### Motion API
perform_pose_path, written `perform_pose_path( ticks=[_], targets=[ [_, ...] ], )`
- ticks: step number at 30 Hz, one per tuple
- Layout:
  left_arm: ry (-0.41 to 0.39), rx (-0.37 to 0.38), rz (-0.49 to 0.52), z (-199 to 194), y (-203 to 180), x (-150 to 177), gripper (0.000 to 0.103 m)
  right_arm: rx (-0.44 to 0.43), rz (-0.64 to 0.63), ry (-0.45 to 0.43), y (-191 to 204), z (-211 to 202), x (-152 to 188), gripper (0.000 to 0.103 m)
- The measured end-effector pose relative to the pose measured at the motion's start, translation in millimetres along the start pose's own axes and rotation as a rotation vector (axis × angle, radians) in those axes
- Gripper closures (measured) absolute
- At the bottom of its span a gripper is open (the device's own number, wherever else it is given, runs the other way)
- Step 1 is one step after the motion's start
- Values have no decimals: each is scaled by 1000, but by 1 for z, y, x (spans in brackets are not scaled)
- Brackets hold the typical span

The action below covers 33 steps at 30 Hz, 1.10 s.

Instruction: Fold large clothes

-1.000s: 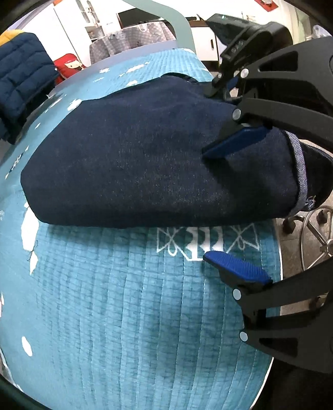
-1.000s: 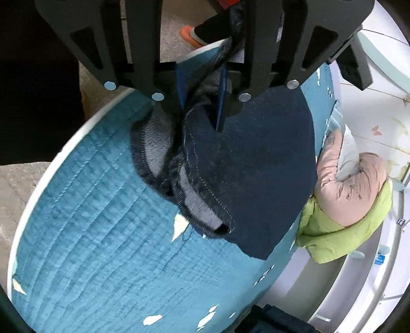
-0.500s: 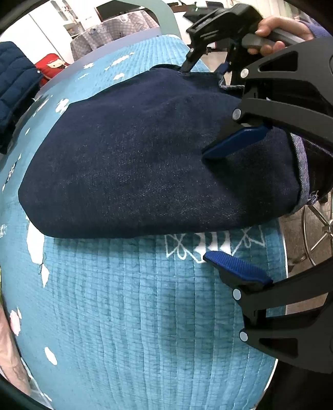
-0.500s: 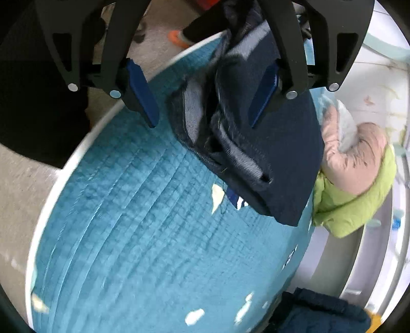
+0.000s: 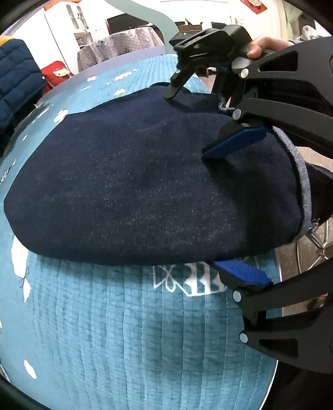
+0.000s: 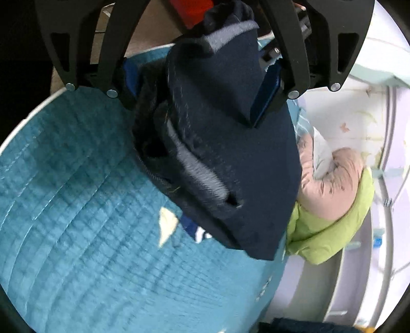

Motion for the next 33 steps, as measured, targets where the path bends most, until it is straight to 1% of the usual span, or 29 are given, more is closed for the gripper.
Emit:
perform_pose_path(
  ticks=[2,3,4,5,6,7,8,9,10,11,12,14,18,21,23,29,31,33],
  targets=[
    [7,20,-24,2,0,-1,25,7,-21,2,0,5,-1,29],
    [8,25,-25,3,-1,-2,25,13,-30,-5,-1,5,-1,30],
    [3,18,-16,4,-1,-2,25,33,-52,-8,0,5,0,35],
    [-2,9,-4,4,-2,-2,25,56,-65,-7,0,6,1,45],
    [-13,-9,15,4,-4,-2,25,84,-74,-12,0,5,2,52],
    [-25,-25,37,4,-7,-1,33,93,-86,-17,0,3,4,65],
    [-40,-51,62,1,-10,0,39,89,-99,-23,3,0,6,76],
    [-54,-72,84,0,-14,0,41,94,-139,-30,11,-2,8,79],
    [-71,-96,111,-3,-16,1,48,124,-200,-34,21,-3,10,82],
    [-86,-110,127,-5,-17,2,53,151,-253,-37,30,-3,13,83],
    [-107,-121,143,-10,-19,2,56,177,-325,-45,46,-2,17,84],
    [-159,-132,173,-22,-22,1,63,176,-395,-56,67,0,24,86],
    [-245,-153,228,-49,-26,-2,67,141,-463,-61,105,5,33,87],
    [-305,-151,233,-73,-23,-10,70,116,-520,-56,135,12,39,87],
    [-330,-147,232,-85,-19,-14,72,97,-556,-54,154,16,43,87],
    [-416,-106,202,-145,11,-27,74,3,-674,-19,218,42,64,87],
    [-440,-92,167,-166,32,-34,74,-40,-706,11,242,56,73,88],
    [-463,-94,130,-185,57,-39,74,-81,-749,50,266,82,89,88]
  ],
)
Point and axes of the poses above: each gripper's, at about its wrist camera, not at the fingertips, and z roughly the way its jaws point, y to its left, x to its underside, the point moved 7 cm from there along z, roughly the way its jaws point, and after that the axes turned 11 degrees about -x, right-handed, at the moved point
